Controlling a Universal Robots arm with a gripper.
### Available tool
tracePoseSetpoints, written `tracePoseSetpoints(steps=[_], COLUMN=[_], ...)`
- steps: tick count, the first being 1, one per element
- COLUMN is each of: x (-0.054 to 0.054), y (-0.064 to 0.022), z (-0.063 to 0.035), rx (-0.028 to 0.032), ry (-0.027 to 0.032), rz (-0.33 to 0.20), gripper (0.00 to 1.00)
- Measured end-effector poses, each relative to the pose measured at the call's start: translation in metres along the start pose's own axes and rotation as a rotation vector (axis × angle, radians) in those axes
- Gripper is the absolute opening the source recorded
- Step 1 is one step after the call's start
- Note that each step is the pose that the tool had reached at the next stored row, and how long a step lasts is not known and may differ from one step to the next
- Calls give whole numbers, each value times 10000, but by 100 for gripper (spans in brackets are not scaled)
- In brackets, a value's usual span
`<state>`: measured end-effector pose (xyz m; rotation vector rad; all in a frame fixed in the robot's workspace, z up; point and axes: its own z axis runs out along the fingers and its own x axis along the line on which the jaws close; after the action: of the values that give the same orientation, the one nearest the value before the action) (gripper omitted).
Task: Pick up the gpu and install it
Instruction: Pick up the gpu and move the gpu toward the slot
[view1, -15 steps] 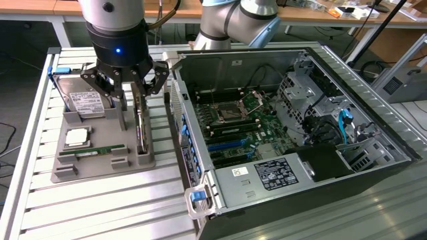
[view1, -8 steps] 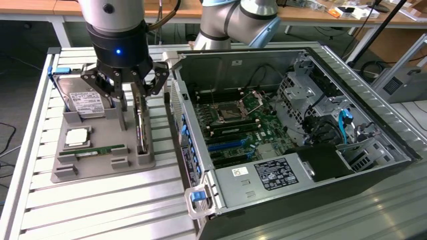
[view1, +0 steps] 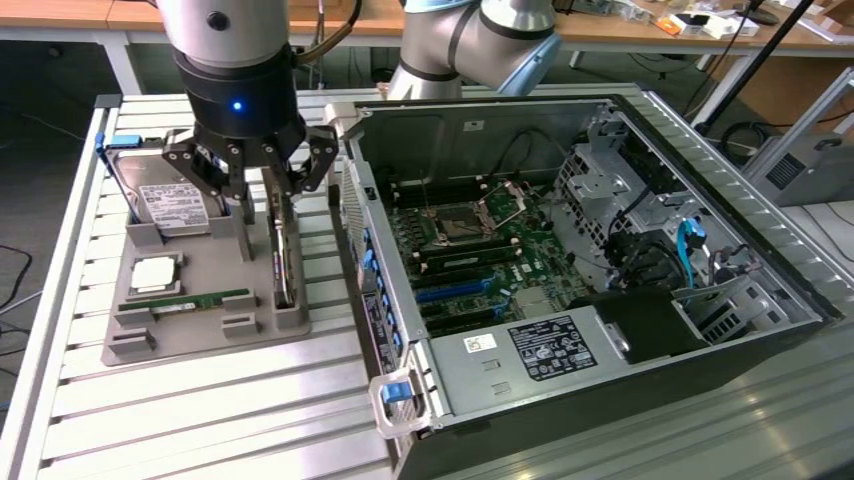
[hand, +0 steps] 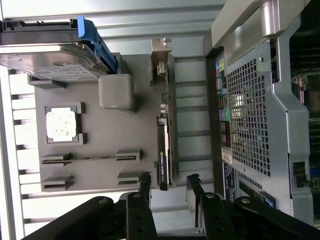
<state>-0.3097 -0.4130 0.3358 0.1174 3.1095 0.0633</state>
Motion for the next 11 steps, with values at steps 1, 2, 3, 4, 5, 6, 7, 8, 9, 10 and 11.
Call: tracePoseSetpoints(steps=[1,2,3,4,5,6,7,8,9,10,11], x=[0,0,0,0,0,0,1,1,1,1,1], y=[0,0,0,0,-1,-1,-1,-1,-1,-1,-1], z=[2,4,6,9,11,14,16,20,23,26,29], rx=[0,0,0,0,0,0,0,1,0,0,0], ry=[0,1,0,0,0,0,0,0,0,1,0], rz=[0,0,0,0,0,0,0,0,0,0,0], gripper=[42,42,42,42,42,42,42,42,42,42,42])
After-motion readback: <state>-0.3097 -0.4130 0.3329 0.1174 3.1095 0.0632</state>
